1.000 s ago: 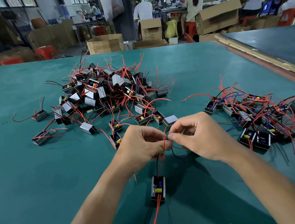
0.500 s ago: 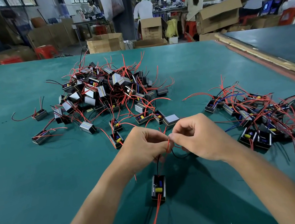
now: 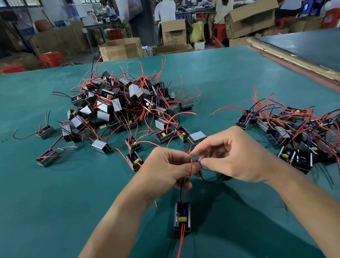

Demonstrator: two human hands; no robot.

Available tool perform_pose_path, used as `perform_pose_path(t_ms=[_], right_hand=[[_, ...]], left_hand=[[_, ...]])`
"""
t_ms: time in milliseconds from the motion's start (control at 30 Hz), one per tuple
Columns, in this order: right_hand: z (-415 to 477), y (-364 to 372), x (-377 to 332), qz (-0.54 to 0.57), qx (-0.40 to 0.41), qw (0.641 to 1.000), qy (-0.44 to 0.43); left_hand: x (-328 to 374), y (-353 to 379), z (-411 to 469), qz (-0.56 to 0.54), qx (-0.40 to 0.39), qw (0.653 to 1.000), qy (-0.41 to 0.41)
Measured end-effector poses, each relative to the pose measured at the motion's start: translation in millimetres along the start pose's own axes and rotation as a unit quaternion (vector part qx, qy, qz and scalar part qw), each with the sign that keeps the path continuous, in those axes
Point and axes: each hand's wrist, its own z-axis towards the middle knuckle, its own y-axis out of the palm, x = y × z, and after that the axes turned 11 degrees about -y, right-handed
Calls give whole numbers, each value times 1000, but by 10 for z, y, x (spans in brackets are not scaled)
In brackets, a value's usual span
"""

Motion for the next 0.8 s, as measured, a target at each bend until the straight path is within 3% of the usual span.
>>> perform_pose_path(t_ms=[233,800], right_hand=[[-10,-66,-1,22,-46,999,16],[-14,-47,-86,-8,-63,998,1]], left_hand=[[-6,3,-18,46,-23,999,11],[32,-8,-29,0,-18,1000,-11]])
